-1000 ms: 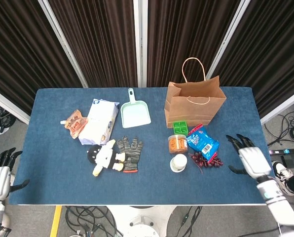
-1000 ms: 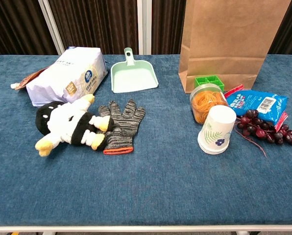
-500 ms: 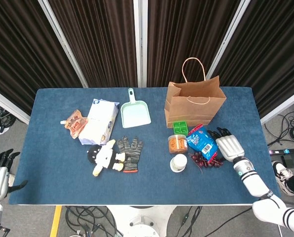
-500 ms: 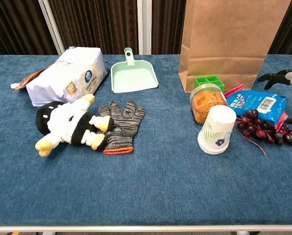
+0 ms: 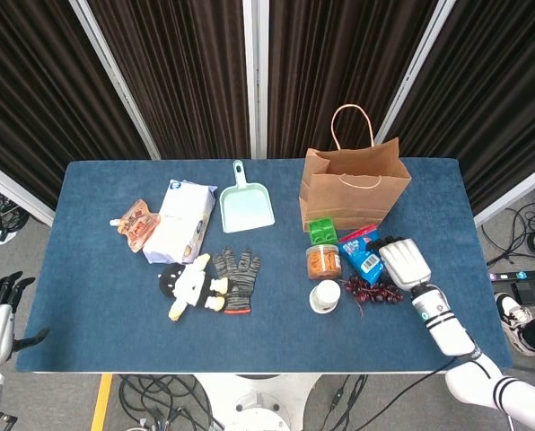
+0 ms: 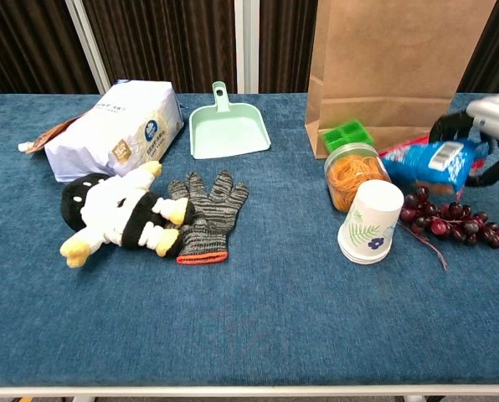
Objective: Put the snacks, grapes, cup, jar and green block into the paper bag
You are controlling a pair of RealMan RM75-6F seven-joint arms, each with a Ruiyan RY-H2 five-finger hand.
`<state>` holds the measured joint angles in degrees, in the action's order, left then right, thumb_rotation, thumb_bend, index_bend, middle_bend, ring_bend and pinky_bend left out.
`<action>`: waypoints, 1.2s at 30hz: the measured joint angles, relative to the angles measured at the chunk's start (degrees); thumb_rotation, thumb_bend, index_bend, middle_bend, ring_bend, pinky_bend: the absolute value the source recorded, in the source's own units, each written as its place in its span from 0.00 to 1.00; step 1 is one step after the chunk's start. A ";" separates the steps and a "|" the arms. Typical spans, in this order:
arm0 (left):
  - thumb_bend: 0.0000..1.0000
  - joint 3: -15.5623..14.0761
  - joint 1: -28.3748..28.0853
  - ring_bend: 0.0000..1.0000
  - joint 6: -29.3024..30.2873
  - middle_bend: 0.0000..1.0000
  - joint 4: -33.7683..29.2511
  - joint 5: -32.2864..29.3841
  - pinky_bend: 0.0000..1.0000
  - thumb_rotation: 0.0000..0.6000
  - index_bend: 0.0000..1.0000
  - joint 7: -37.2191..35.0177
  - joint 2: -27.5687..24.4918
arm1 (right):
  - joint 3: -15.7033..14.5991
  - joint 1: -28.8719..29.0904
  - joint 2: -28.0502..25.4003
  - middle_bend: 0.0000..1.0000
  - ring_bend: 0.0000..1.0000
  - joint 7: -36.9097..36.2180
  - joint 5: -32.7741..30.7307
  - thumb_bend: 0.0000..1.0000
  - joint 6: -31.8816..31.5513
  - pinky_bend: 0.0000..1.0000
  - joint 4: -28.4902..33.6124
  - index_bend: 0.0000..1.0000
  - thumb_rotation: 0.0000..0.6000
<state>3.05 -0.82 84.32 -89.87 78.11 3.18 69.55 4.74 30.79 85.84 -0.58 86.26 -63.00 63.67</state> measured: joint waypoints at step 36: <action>0.05 -0.17 0.17 0.12 -0.62 0.20 0.44 -0.01 0.15 1.00 0.25 -0.67 0.27 | 18.10 10.74 -31.99 0.62 0.48 -12.71 -21.30 0.31 9.46 0.65 31.76 0.74 1.00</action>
<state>2.88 -0.65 83.70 -89.43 78.10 2.51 69.83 22.84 41.53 53.85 -13.30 64.96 -53.54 95.44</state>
